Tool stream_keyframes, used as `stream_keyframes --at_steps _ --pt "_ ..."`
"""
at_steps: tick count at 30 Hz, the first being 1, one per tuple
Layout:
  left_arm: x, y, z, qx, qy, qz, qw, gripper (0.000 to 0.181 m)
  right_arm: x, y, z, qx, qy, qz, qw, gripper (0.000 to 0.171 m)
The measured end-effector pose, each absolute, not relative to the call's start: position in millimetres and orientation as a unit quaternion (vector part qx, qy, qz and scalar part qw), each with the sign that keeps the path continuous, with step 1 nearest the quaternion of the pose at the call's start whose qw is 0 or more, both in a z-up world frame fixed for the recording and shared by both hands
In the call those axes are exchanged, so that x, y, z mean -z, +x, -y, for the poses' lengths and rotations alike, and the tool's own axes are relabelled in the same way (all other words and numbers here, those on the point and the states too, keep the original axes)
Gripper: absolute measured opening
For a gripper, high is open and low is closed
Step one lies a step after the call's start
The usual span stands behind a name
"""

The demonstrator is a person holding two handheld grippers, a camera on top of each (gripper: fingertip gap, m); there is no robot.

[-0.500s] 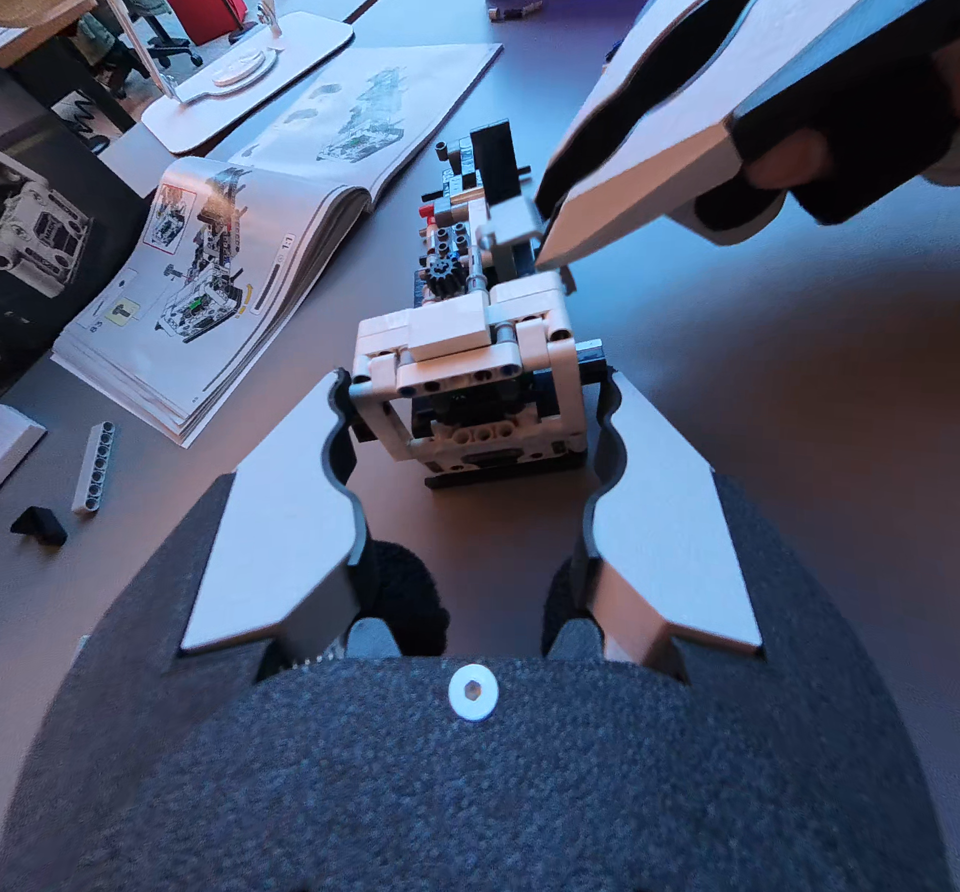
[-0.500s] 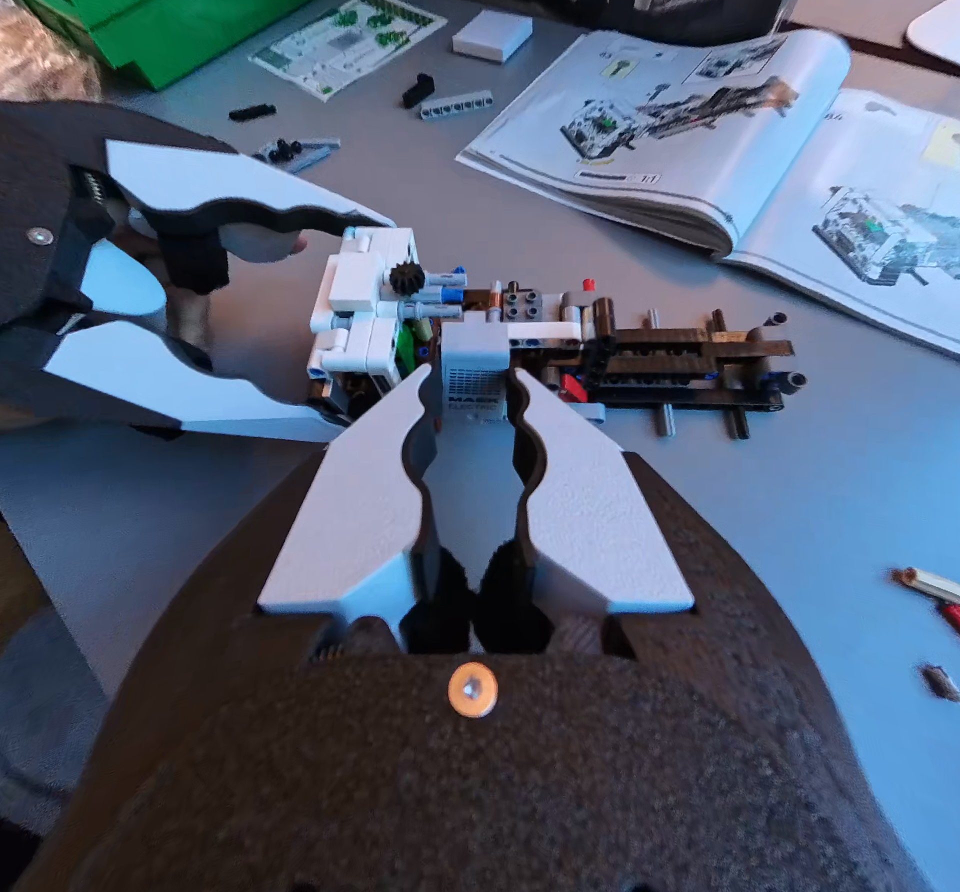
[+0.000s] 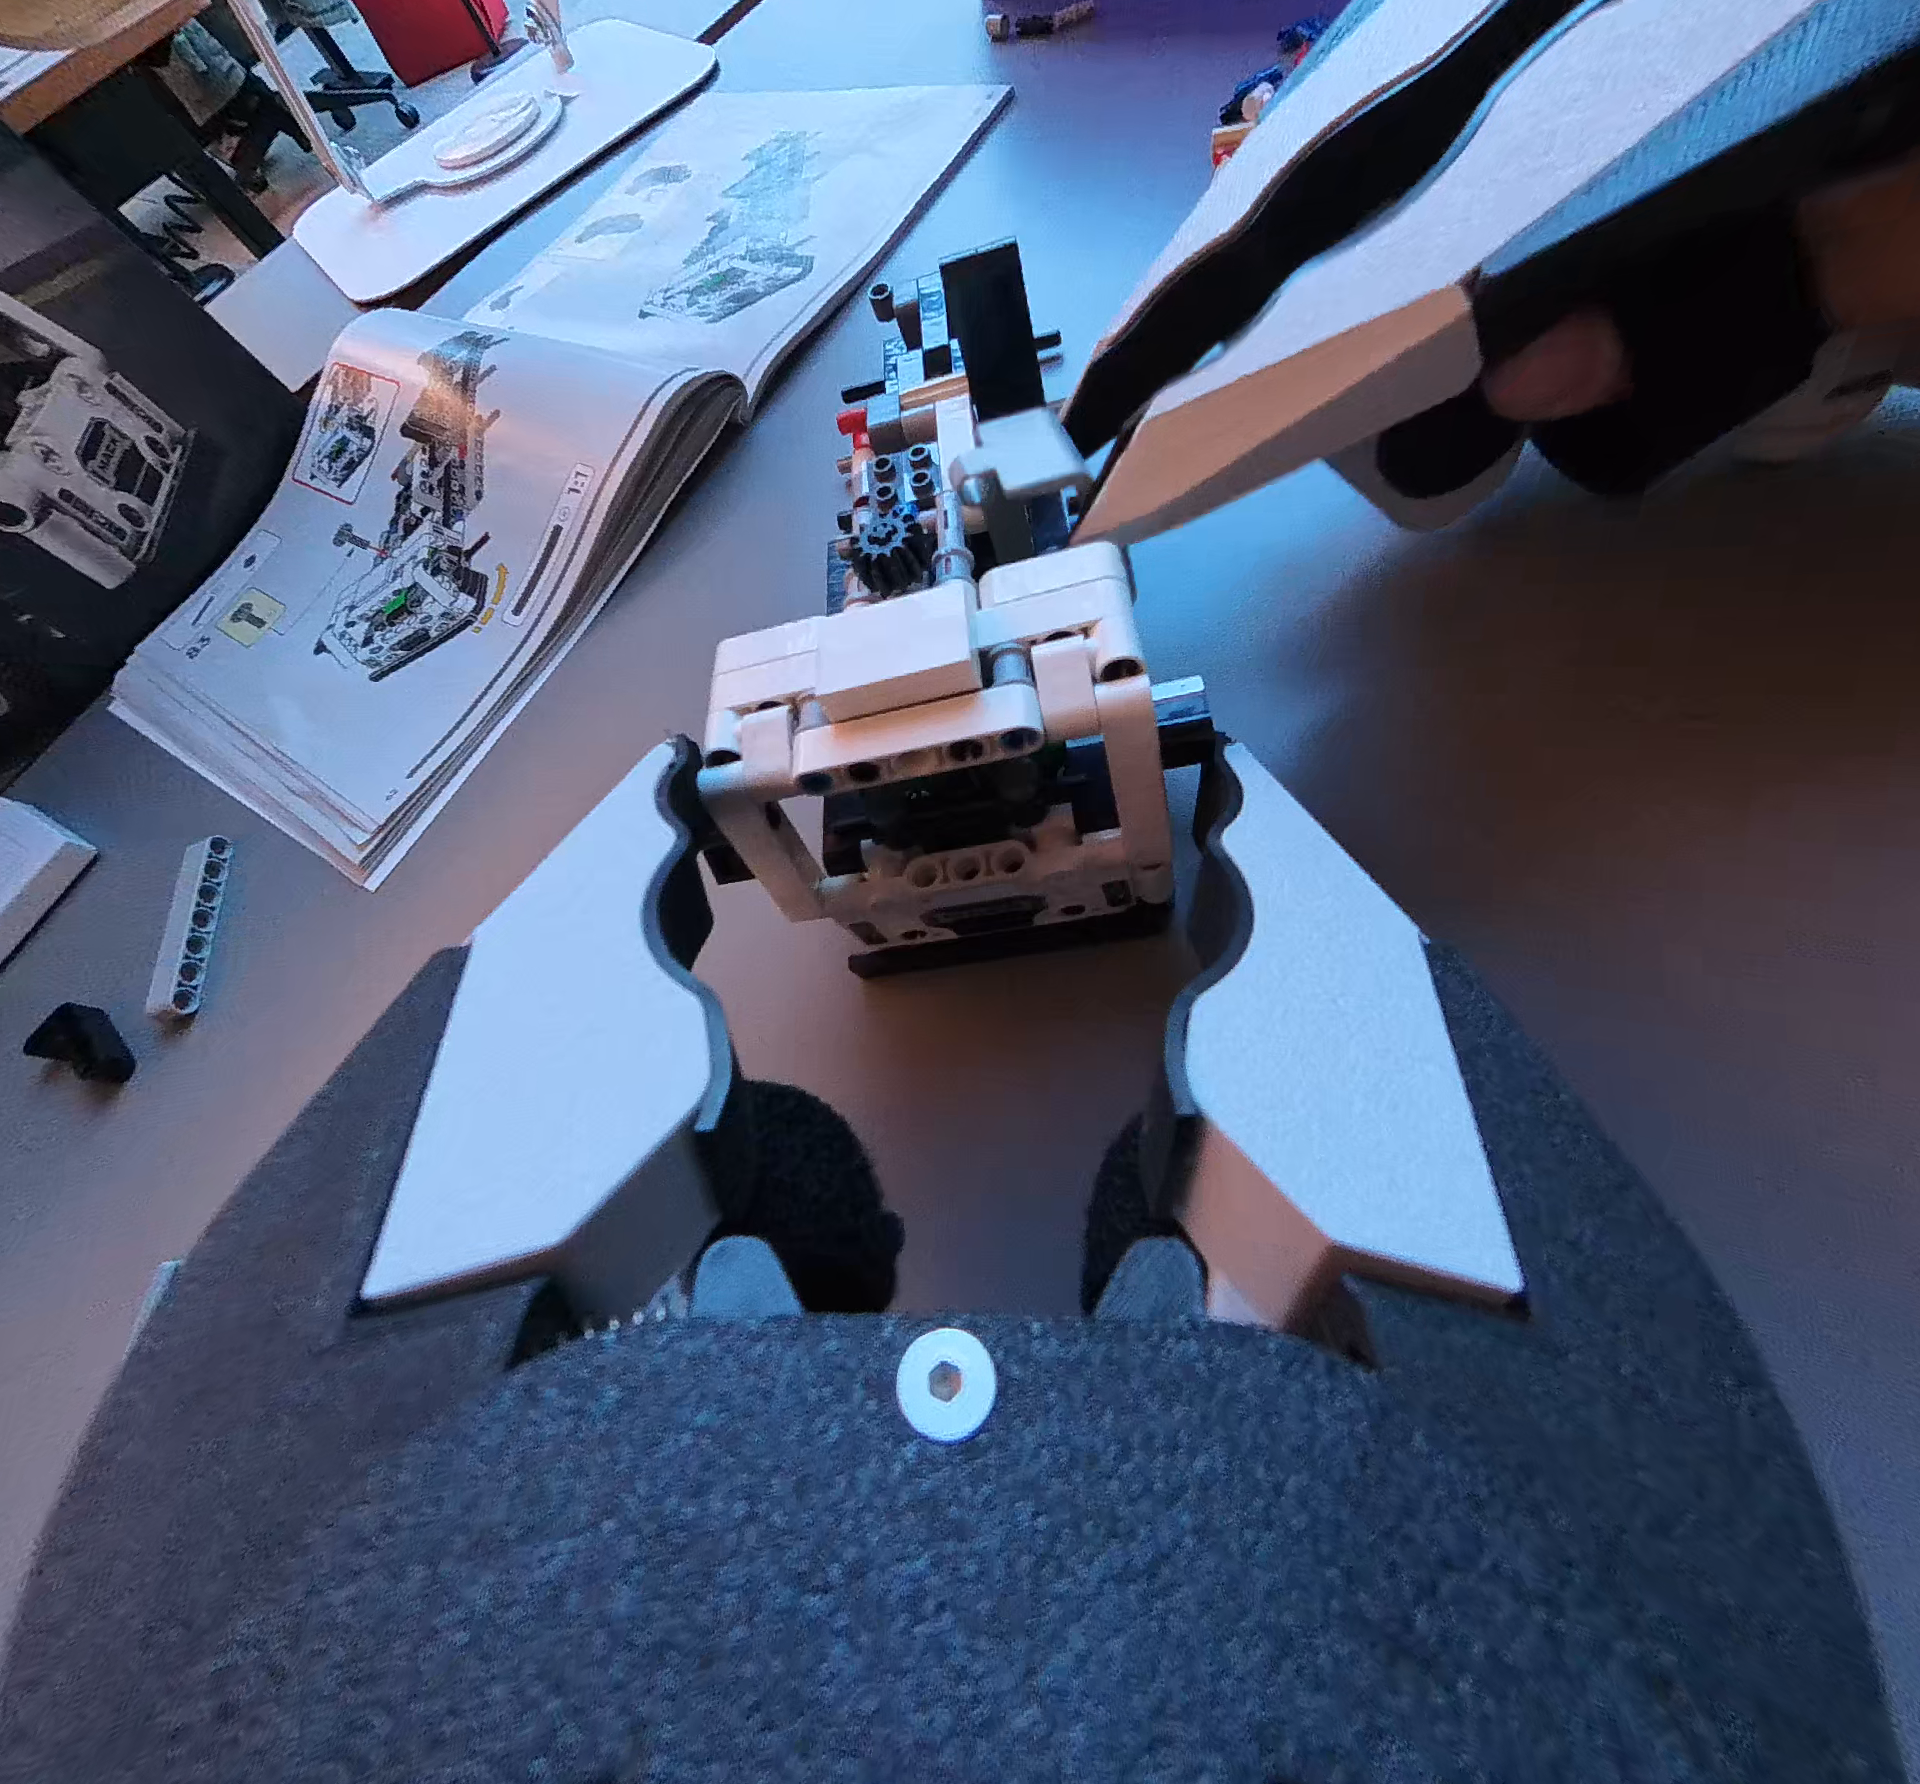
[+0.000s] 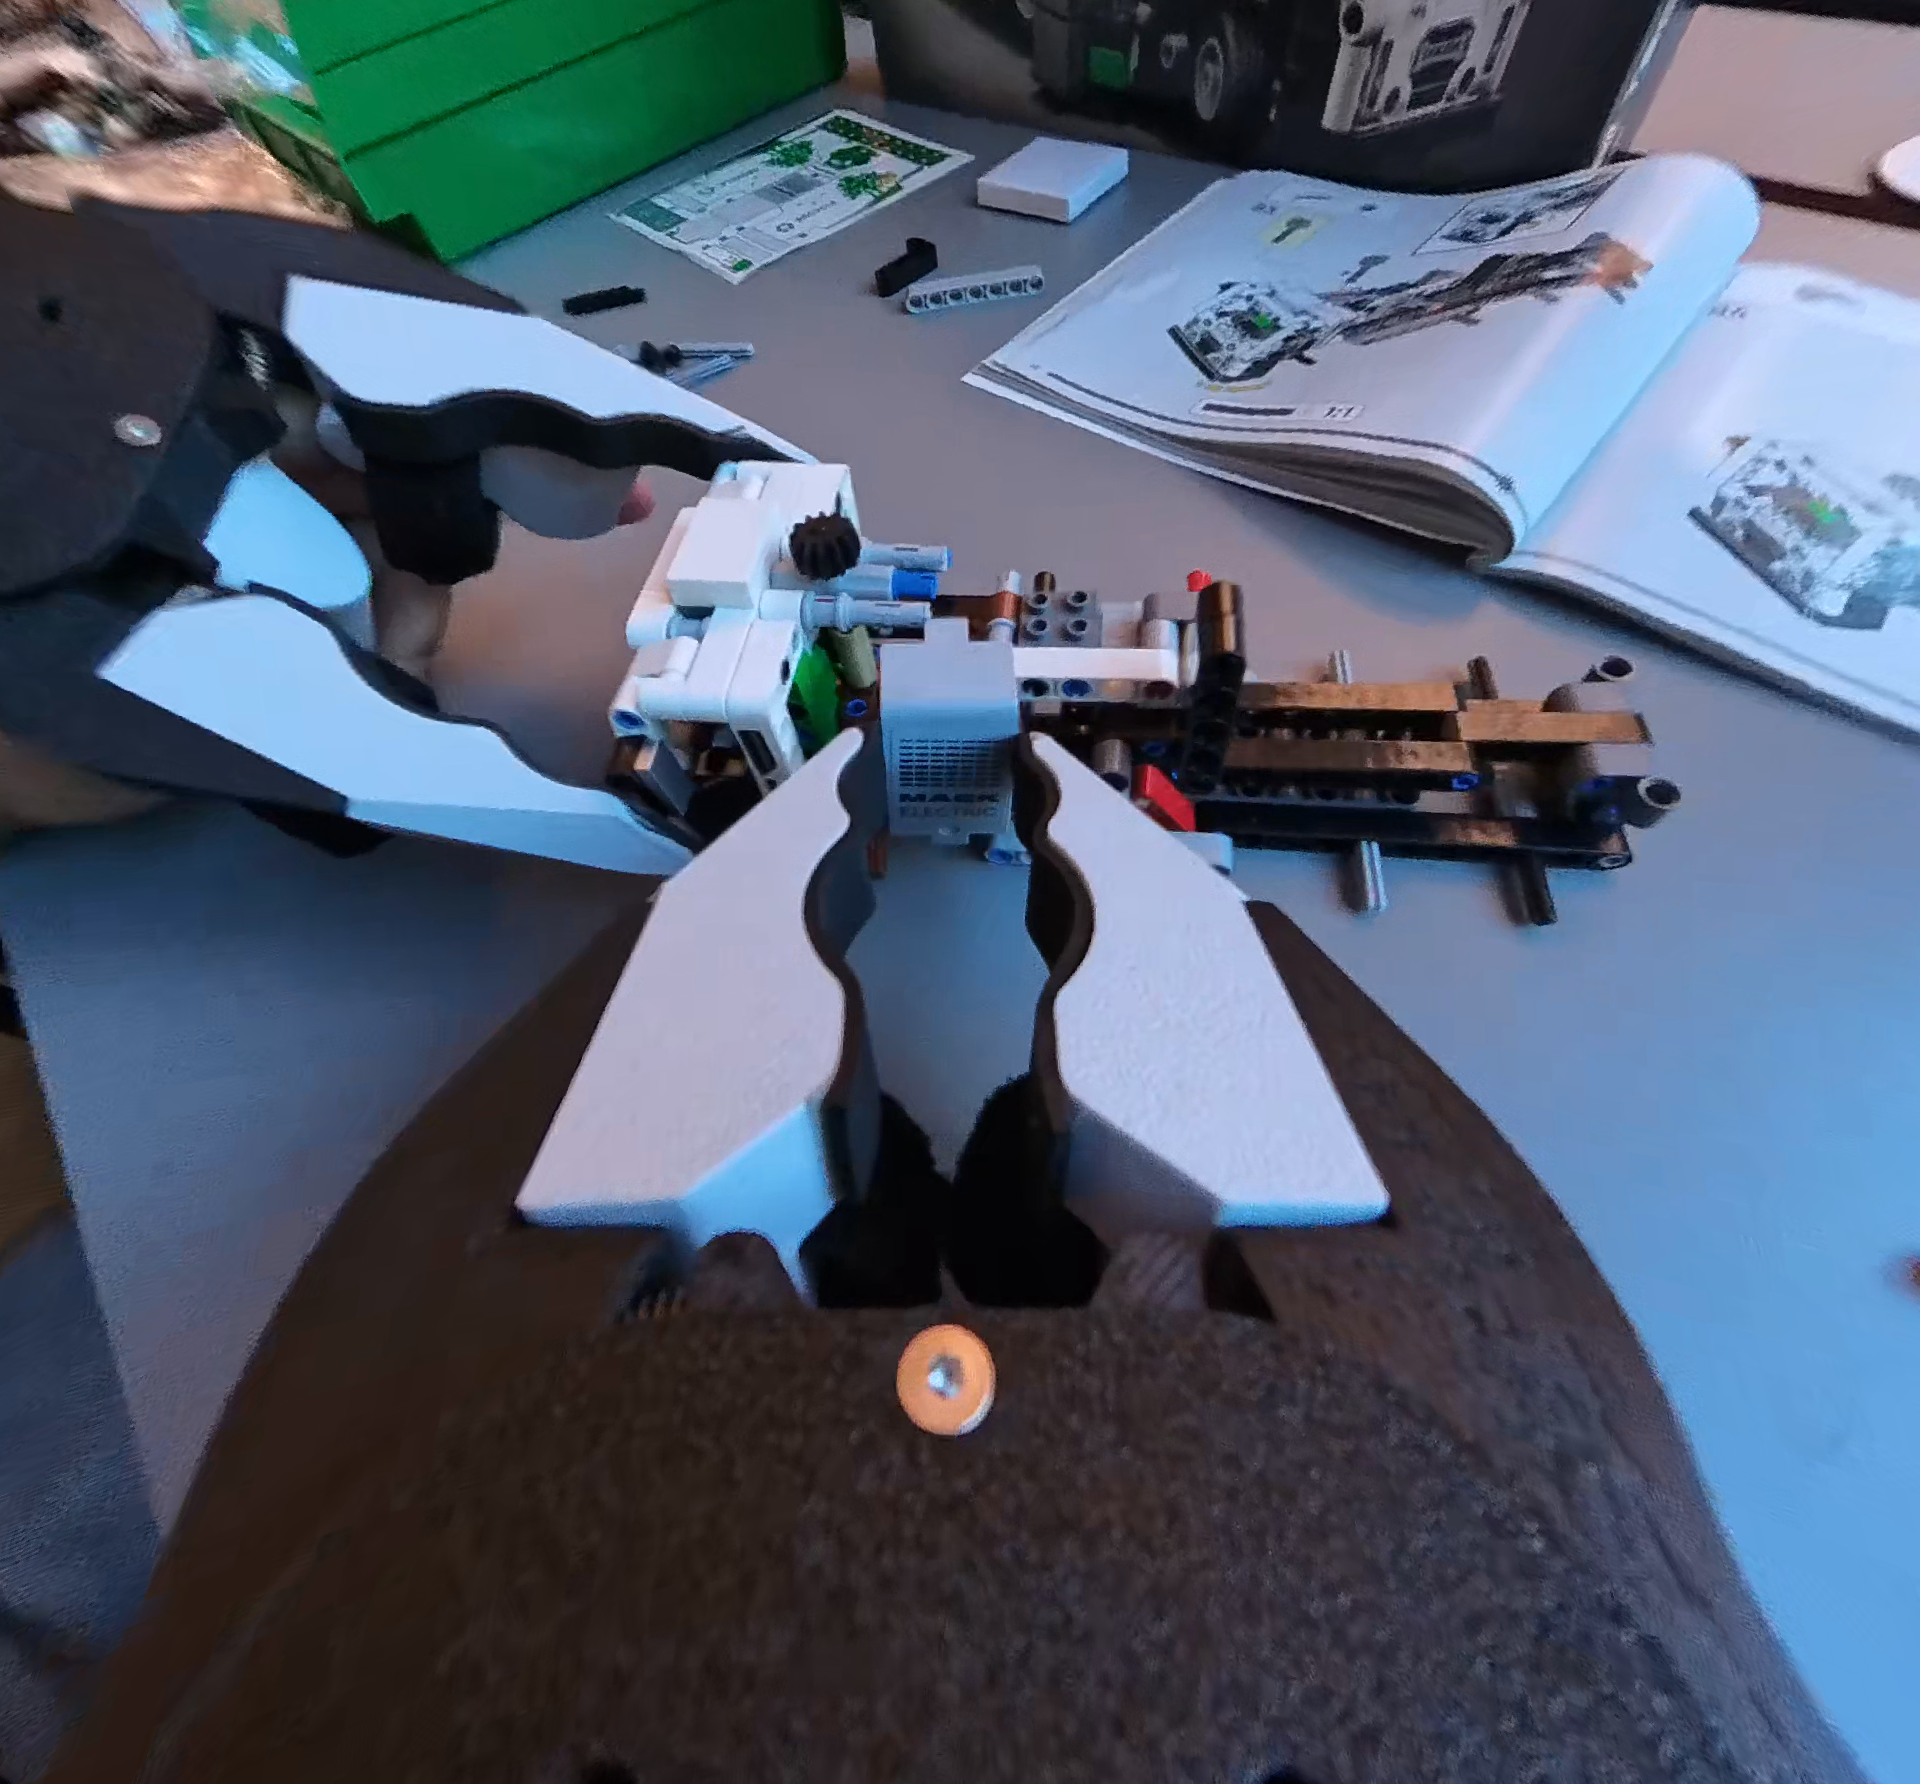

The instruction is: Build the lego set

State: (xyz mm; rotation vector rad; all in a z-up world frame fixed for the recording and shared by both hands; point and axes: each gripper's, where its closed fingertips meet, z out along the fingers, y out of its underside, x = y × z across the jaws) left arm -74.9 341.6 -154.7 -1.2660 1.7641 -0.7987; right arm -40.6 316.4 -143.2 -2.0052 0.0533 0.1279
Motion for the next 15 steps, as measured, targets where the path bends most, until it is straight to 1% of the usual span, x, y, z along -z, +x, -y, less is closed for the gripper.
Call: stream_keyframes --at_steps 3,6,15 --pt "154.8 -75.1 -341.4 0.315 -0.5 -0.699 0.403 0.093 135.5 -37.2 -315.5 -0.115 -0.822 -0.051 0.555 0.023" --pt "154.8 -75.0 -341.4 0.314 -0.5 -0.699 0.404 0.093 138.3 -34.4 -315.8 -0.153 -0.82 -0.078 0.545 0.023" --pt "154.8 -75.0 -341.6 0.314 -0.5 -0.699 0.404 0.093 140.1 -38.9 -319.1 -0.129 -0.83 -0.065 0.538 0.023"
